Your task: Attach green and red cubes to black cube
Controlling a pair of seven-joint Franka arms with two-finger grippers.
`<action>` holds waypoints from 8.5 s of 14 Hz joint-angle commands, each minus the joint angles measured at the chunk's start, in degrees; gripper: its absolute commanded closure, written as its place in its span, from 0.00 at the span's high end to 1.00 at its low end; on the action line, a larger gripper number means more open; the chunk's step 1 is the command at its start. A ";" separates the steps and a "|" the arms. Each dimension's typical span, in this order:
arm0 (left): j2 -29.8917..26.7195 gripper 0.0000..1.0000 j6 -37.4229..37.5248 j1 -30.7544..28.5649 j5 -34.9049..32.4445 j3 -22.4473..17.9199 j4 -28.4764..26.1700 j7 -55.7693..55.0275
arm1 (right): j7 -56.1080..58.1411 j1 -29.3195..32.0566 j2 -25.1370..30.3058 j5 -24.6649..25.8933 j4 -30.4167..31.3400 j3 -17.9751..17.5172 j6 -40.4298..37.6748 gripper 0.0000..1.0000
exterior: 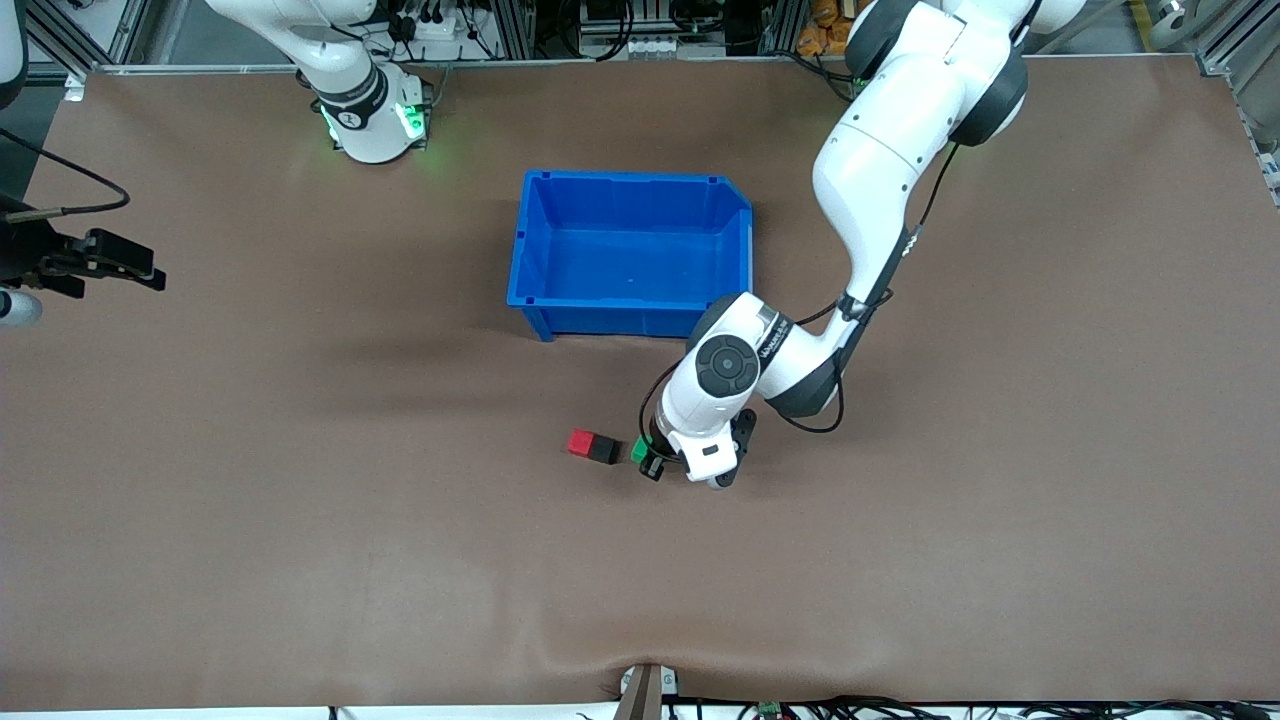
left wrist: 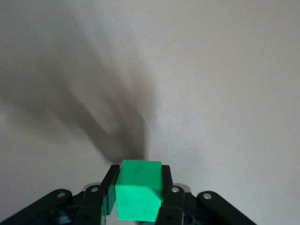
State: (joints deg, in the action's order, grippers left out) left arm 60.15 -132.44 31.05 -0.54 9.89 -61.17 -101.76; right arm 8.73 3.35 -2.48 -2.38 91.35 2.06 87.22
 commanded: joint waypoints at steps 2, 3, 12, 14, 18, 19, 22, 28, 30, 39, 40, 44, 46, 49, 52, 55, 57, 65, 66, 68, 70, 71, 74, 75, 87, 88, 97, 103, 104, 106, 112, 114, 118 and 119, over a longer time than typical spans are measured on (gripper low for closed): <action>3.84 0.00 -3.95 1.64 0.45 -0.83 4.48 -5.90 | -1.00 1.40 3.18 0.98 1.72 -1.10 -0.73 1.00; 4.10 0.00 -5.27 1.64 0.45 -0.83 4.48 -6.78 | -1.00 1.40 3.36 0.98 1.81 -0.66 -0.82 1.00; 4.63 0.00 -3.98 2.44 0.63 -0.83 4.30 -7.67 | -1.52 -0.01 3.80 -0.78 0.67 0.14 -2.48 1.00; 4.63 0.00 -3.17 2.52 0.63 -0.83 4.30 -7.67 | -3.27 -0.27 3.80 -0.87 0.32 0.05 -3.80 1.00; 4.63 0.00 -3.00 2.78 0.63 -0.83 4.30 -7.75 | -4.60 -1.15 3.80 -0.87 -1.17 0.40 -5.04 1.00; 4.63 0.00 -3.00 3.40 0.63 -0.92 4.30 -7.76 | -4.52 -1.15 3.80 -0.78 -1.70 0.40 -5.47 1.00; 4.89 0.00 -3.00 3.40 0.63 -0.92 4.30 -7.76 | -4.51 -1.50 3.80 -0.78 -2.49 0.49 -6.79 1.00; 4.54 0.00 -3.09 3.32 0.63 -1.10 3.95 -7.67 | -4.51 -1.68 3.63 -0.61 -2.93 0.31 -5.92 1.00; 4.19 0.00 -2.21 3.14 1.15 -1.01 3.95 -7.93 | -4.51 -1.59 3.54 -0.61 -2.85 0.31 -2.77 1.00; 1.91 0.00 4.64 2.26 2.56 -1.45 3.77 -15.57 | -4.52 -0.89 3.01 -0.43 -3.73 0.57 -2.84 1.00; 1.56 0.00 5.43 2.26 2.56 -1.71 3.69 -15.67 | -4.51 -0.71 2.84 -0.61 -3.73 0.57 -2.58 1.00; 1.47 0.48 7.29 2.17 2.38 -1.98 3.69 -15.75 | -4.51 -1.06 2.13 -0.61 -3.99 0.49 -2.40 1.00; 0.68 1.00 7.37 2.17 1.95 -2.06 3.69 -15.75 | -4.51 -1.15 1.87 -0.69 -3.99 0.49 -2.14 1.00; -2.48 1.00 9.99 0.60 0.29 -2.06 3.07 -15.14 | -4.51 -1.15 1.78 -0.43 -3.99 0.49 -2.14 1.00; -6.95 1.00 13.69 -2.39 -2.27 -1.98 2.90 -14.26 | -4.51 -1.06 1.78 -0.52 -3.99 0.49 -2.14 1.00; -11.79 1.00 20.70 -6.60 -2.27 -1.36 2.72 -6.82 | -4.51 -1.15 1.69 -0.52 -3.99 0.49 -2.14 1.00; -15.65 1.00 25.72 -8.89 -2.19 -1.36 2.19 -0.49 | -4.51 -1.15 1.69 -0.52 -3.99 0.40 -2.14 1.00; -31.04 1.00 43.20 -24.00 0.45 -1.18 -1.50 32.97 | -4.51 -1.33 0.29 -0.61 -3.99 0.40 -1.79 1.00; -32.10 1.00 45.32 -25.67 0.54 -1.18 -1.50 38.59 | -4.51 -1.33 0.11 -0.52 -3.99 0.40 -1.79 1.00; -33.60 1.00 48.14 -29.45 0.54 -1.18 -1.50 49.06 | -4.51 -1.15 0.11 -0.69 -5.39 0.40 -1.87 1.00; -34.91 1.00 51.74 -31.48 0.45 -1.18 -1.50 56.37 | -4.51 -0.98 0.11 -0.61 -5.57 0.40 -1.88 1.00; -35.53 1.00 53.59 -31.84 0.28 -1.18 -1.59 58.75 | -4.51 -0.89 0.11 -0.69 -5.57 0.40 -1.96 1.00; -38.25 1.00 55.97 -35.08 0.19 -1.27 -2.02 67.70 | -4.51 -0.98 0.11 -0.69 -5.57 0.40 -2.40 1.00; -40.26 1.00 55.89 -36.31 0.27 -1.45 -4.11 71.92 | -4.43 -0.80 0.11 -0.69 -5.57 0.40 -2.23 1.00; -65.07 1.00 45.16 -37.64 -0.34 -4.44 -33.76 92.76 | -4.51 -0.89 0.11 -0.69 -5.57 0.40 -2.23 1.00; -64.89 1.00 46.04 -37.82 -0.34 -4.35 -32.80 96.10 | -4.51 -0.80 0.11 -0.69 -5.57 0.40 -2.14 1.00; -65.42 1.00 48.33 -37.55 -1.31 -1.80 -31.21 98.15 | -4.51 -0.80 0.11 -0.69 -5.57 0.40 -2.05 1.00; -64.19 1.00 49.29 -37.91 -0.87 -1.71 -27.43 98.07 | -4.51 -0.71 0.11 -0.69 -5.57 0.40 -2.05 1.00; -63.75 1.00 49.38 -37.65 -1.22 -1.71 -26.64 97.98 | -4.51 -0.71 0.11 -0.69 -5.57 0.40 -2.05 1.00; -63.66 1.00 50.17 -37.47 -1.22 -1.27 -26.28 97.63 | -4.51 -0.71 0.11 -0.69 -5.57 0.40 -2.05 1.00; -63.84 1.00 51.05 -37.64 -1.22 -1.27 -26.28 97.36 | -4.51 -0.71 0.11 -0.69 -5.57 0.40 -1.96 1.00; -63.84 1.00 51.06 -37.73 -1.22 -1.27 -26.28 97.36 | -4.51 -0.62 0.11 -0.69 -5.57 0.40 -1.96 1.00; -63.75 1.00 51.14 -37.73 -1.22 -1.27 -26.37 96.31 | -4.51 -0.62 0.11 -0.78 -5.57 0.40 -1.96 1.00; -63.75 1.00 51.23 -37.73 -1.13 -1.45 -26.37 96.05 | -4.51 -0.62 0.11 -0.78 -5.57 0.40 -1.96 1.00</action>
